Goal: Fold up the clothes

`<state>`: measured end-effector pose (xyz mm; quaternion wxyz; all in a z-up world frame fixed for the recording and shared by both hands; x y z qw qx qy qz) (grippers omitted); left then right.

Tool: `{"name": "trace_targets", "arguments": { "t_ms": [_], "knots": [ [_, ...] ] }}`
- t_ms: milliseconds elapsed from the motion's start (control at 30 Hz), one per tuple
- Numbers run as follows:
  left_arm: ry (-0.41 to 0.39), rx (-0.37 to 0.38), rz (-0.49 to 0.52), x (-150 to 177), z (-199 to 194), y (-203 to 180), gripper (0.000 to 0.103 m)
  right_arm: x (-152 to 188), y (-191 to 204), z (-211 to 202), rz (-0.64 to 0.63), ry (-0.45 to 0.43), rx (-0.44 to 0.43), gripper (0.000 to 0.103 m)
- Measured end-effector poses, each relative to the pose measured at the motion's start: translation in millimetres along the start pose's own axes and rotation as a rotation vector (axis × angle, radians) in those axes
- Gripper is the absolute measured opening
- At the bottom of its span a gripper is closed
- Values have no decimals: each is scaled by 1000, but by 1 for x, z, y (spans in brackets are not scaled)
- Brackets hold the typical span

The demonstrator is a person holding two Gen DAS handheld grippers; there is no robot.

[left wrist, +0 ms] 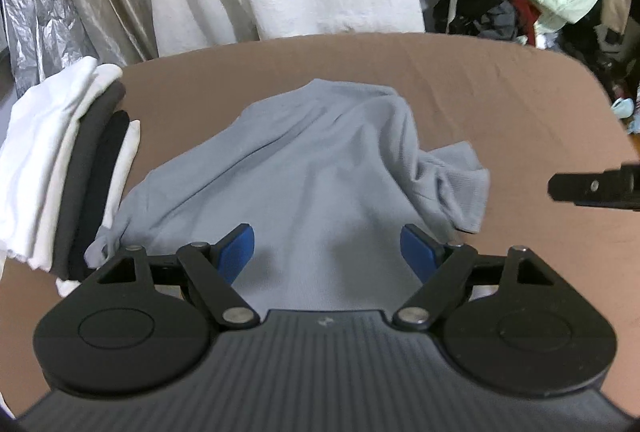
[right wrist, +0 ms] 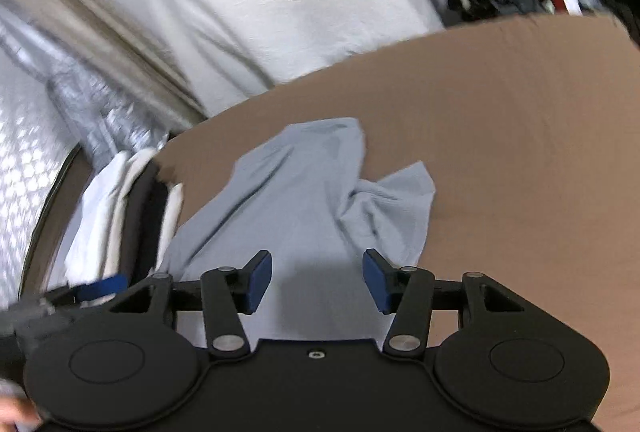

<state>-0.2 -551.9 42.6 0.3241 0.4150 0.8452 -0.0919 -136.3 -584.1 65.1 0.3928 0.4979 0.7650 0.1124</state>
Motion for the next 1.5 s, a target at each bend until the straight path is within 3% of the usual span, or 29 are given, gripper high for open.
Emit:
{"name": "trace_targets", "arguments": {
  "t_ms": [200,300,367,500,733,833,867,900,1000,1033,1167,1300,1400,1500],
  "knots": [
    [-47,3,72,15,72,-3,80,-3,-52,56,91,16,12,56],
    [-66,21,103,21,110,-8,80,7,-60,67,62,-2,131,58],
    [-63,49,95,25,131,-15,80,12,-59,74,40,-26,91,57],
    [-39,138,31,27,158,-22,80,10,-80,98,126,-52,-11,57],
    [4,223,11,37,182,-21,80,5,-99,146,17,-75,-13,57],
    [25,224,-9,37,198,-17,80,3,-97,178,-35,-75,4,57],
    [32,223,-15,37,203,-16,80,4,-96,188,-50,-81,8,55],
    [39,223,-22,37,209,-15,80,5,-95,197,-69,-91,7,41],
    [56,224,-49,36,224,-12,80,10,-89,209,-164,-145,20,15],
    [57,204,-52,35,225,-12,80,10,-86,207,-200,-172,29,13],
    [36,65,-11,27,223,-21,78,-8,-76,173,-318,-363,143,10],
    [-24,154,-30,14,216,-33,80,-37,-70,124,-414,-582,273,8],
    [-10,174,-6,8,227,-44,80,-55,-84,128,-456,-564,322,9],
    [9,207,14,11,235,-54,80,-56,-126,152,-352,-436,432,11]
  ]
}}
Point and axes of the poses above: each gripper's, at about its wrist camera, not at the fingertips, and z roughly the way its jaws point, y to its left, x to its underside, the point moved 3 cm from there along z, roughly the way its jaws point, and after that the axes turned 3 degrees about -y, right-handed, at the moved point
